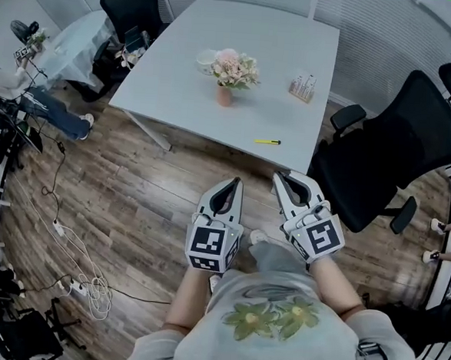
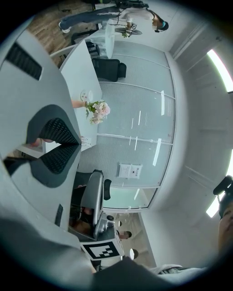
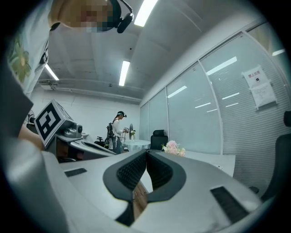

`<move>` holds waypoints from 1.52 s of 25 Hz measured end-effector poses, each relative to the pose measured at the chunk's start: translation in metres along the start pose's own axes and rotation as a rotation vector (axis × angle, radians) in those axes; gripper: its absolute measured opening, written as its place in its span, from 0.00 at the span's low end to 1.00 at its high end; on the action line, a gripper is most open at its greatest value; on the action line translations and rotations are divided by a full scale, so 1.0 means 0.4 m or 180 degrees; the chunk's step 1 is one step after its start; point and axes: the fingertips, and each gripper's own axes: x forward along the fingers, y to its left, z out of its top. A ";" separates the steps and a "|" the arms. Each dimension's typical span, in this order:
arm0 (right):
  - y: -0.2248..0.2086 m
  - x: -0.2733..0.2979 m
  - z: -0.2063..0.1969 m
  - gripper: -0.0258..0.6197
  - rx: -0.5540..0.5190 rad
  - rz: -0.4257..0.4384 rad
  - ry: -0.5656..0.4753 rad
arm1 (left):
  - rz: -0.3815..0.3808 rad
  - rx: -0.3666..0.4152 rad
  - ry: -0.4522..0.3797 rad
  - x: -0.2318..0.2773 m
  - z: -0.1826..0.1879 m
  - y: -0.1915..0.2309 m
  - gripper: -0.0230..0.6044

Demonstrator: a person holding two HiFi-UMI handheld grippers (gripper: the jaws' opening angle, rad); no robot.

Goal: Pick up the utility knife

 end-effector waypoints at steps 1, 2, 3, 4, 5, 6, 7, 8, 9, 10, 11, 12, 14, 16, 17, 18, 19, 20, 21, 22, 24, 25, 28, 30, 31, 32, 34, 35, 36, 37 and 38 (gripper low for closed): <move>-0.023 0.016 0.006 0.04 -0.0017 0.0034 -0.0018 | 0.0045 -0.0014 -0.0011 0.023 0.009 0.009 0.04; -0.043 0.030 0.010 0.04 -0.0038 0.0066 -0.0039 | 0.0088 -0.0027 -0.0024 0.044 0.015 0.015 0.04; -0.062 0.039 0.014 0.04 -0.0057 0.0095 -0.0059 | 0.0126 -0.0039 -0.0039 0.062 0.021 0.019 0.04; -0.078 0.047 0.017 0.04 -0.0074 0.0123 -0.0076 | 0.0161 -0.0049 -0.0054 0.077 0.026 0.020 0.04; -0.092 0.053 0.020 0.04 -0.0087 0.0152 -0.0089 | 0.0194 -0.0056 -0.0069 0.090 0.031 0.021 0.04; -0.107 0.059 0.023 0.04 -0.0101 0.0181 -0.0099 | 0.0228 -0.0065 -0.0084 0.103 0.036 0.023 0.04; -0.122 0.067 0.025 0.04 -0.0117 0.0211 -0.0106 | 0.0260 -0.0077 -0.0099 0.115 0.042 0.025 0.04; -0.136 0.075 0.027 0.04 -0.0136 0.0239 -0.0110 | 0.0290 -0.0093 -0.0114 0.128 0.048 0.029 0.04; -0.149 0.083 0.027 0.04 -0.0155 0.0262 -0.0111 | 0.0314 -0.0111 -0.0124 0.139 0.052 0.032 0.04; -0.161 0.091 0.026 0.04 -0.0172 0.0278 -0.0110 | 0.0330 -0.0128 -0.0128 0.150 0.054 0.035 0.04; -0.172 0.097 0.024 0.04 -0.0181 0.0290 -0.0108 | 0.0337 -0.0140 -0.0125 0.159 0.054 0.036 0.04; -0.181 0.102 0.022 0.04 -0.0181 0.0298 -0.0105 | 0.0337 -0.0143 -0.0118 0.167 0.054 0.037 0.04; -0.199 0.112 0.020 0.13 -0.0172 0.0306 -0.0114 | 0.0330 -0.0127 -0.0108 0.183 0.055 0.038 0.04; -0.215 0.123 0.023 0.15 -0.0177 0.0300 -0.0151 | 0.0331 -0.0128 -0.0107 0.198 0.060 0.046 0.04; -0.223 0.130 0.025 0.21 -0.0179 0.0297 -0.0172 | 0.0335 -0.0142 -0.0106 0.205 0.063 0.053 0.04; -0.228 0.137 0.028 0.25 -0.0177 0.0297 -0.0193 | 0.0343 -0.0159 -0.0101 0.211 0.065 0.063 0.04; -0.233 0.146 0.031 0.28 -0.0173 0.0307 -0.0219 | 0.0354 -0.0173 -0.0092 0.218 0.065 0.075 0.04; -0.237 0.155 0.034 0.31 -0.0172 0.0323 -0.0247 | 0.0366 -0.0184 -0.0079 0.226 0.065 0.088 0.04; -0.242 0.165 0.036 0.32 -0.0177 0.0341 -0.0275 | 0.0376 -0.0191 -0.0066 0.236 0.064 0.101 0.04; -0.247 0.176 0.038 0.35 -0.0188 0.0358 -0.0299 | 0.0381 -0.0196 -0.0056 0.247 0.065 0.114 0.04; -0.258 0.196 0.039 0.37 -0.0220 0.0402 -0.0327 | 0.0375 -0.0195 -0.0043 0.268 0.068 0.134 0.04; -0.263 0.205 0.037 0.38 -0.0231 0.0424 -0.0327 | 0.0368 -0.0186 -0.0039 0.278 0.070 0.141 0.04; -0.282 0.239 0.033 0.39 -0.0231 0.0444 -0.0319 | 0.0377 -0.0145 -0.0034 0.303 0.082 0.173 0.04; -0.297 0.268 0.036 0.39 -0.0224 0.0457 -0.0317 | 0.0413 -0.0143 -0.0045 0.320 0.098 0.204 0.04; -0.305 0.281 0.036 0.39 -0.0223 0.0466 -0.0306 | 0.0429 -0.0149 -0.0056 0.329 0.106 0.217 0.04; -0.315 0.293 0.033 0.39 -0.0223 0.0474 -0.0289 | 0.0441 -0.0153 -0.0070 0.337 0.114 0.229 0.04; -0.331 0.320 0.023 0.39 -0.0216 0.0491 -0.0255 | 0.0456 -0.0150 -0.0098 0.351 0.124 0.252 0.04; -0.336 0.332 0.015 0.39 -0.0211 0.0500 -0.0233 | 0.0464 -0.0149 -0.0102 0.356 0.125 0.264 0.04; -0.340 0.344 0.005 0.39 -0.0206 0.0508 -0.0205 | 0.0475 -0.0154 -0.0097 0.361 0.123 0.276 0.04; -0.343 0.355 -0.004 0.39 -0.0198 0.0515 -0.0172 | 0.0490 -0.0163 -0.0084 0.364 0.121 0.289 0.04; -0.346 0.366 -0.013 0.39 -0.0189 0.0521 -0.0138 | 0.0507 -0.0176 -0.0067 0.369 0.118 0.303 0.04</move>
